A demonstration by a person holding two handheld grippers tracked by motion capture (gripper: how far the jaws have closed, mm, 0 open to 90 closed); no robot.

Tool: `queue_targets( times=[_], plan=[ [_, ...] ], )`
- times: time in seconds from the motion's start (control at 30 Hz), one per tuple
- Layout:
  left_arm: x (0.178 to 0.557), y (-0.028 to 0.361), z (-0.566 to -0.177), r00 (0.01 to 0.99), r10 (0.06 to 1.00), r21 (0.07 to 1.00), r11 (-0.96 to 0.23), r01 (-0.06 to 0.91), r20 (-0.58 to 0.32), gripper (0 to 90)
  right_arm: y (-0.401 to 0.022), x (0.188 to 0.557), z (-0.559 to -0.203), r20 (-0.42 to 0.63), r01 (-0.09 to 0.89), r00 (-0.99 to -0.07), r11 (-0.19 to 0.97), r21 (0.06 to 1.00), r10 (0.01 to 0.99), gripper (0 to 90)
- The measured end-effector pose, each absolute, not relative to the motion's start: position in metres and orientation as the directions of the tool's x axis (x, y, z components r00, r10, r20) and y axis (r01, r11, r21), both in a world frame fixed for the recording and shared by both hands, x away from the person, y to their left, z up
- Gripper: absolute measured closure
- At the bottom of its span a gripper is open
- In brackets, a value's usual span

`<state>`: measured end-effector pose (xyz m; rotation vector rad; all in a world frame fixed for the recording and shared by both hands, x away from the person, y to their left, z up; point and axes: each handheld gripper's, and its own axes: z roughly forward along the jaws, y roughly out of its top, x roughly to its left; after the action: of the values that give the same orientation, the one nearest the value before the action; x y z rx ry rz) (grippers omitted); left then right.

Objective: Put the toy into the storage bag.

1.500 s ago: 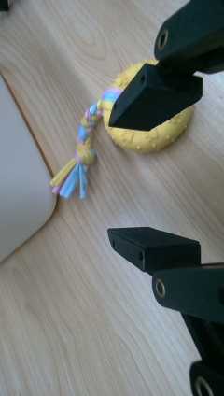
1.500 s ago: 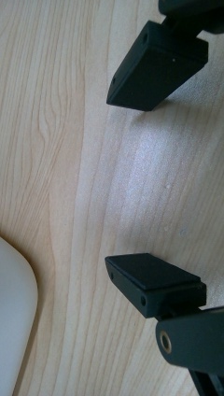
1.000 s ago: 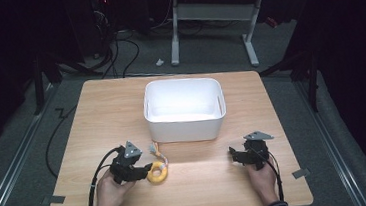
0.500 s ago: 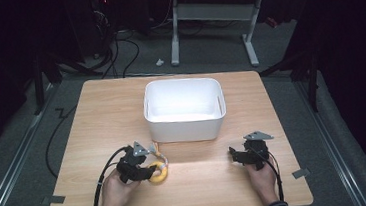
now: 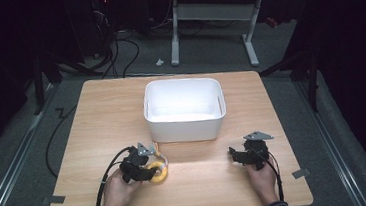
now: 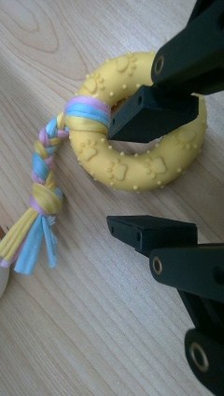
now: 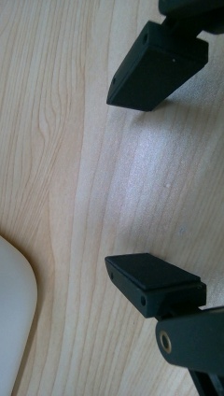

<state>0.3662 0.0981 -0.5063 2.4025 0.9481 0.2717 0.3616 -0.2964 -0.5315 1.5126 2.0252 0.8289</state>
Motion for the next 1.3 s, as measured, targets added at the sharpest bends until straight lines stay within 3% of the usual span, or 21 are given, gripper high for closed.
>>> queue_targets(
  times=[0.6,0.73,0.9,1.3],
  plan=[
    [0.3713,0.0968,-0.5075,0.731,0.68,0.525,-0.604,0.599,-0.052,56.9,-0.2964,0.3616,-0.5315,-0.018,0.672,-0.277,0.207,0.711,0.961,19.6],
    [0.3721,0.0933,-0.5066,0.734,0.679,0.511,-0.619,0.596,-0.034,57.6,-0.2964,0.3616,-0.5315,-0.018,0.672,-0.278,0.208,0.711,0.961,19.6],
    [0.371,0.0899,-0.5061,0.744,0.668,0.508,-0.637,0.58,-0.012,64.9,-0.2964,0.3616,-0.5315,-0.018,0.672,-0.278,0.208,0.711,0.961,19.6],
    [0.37,0.0903,-0.5055,0.74,0.672,0.512,-0.632,0.582,-0.012,66.3,-0.2964,0.3615,-0.5315,-0.018,0.672,-0.278,0.208,0.711,0.96,19.6]
  ],
)
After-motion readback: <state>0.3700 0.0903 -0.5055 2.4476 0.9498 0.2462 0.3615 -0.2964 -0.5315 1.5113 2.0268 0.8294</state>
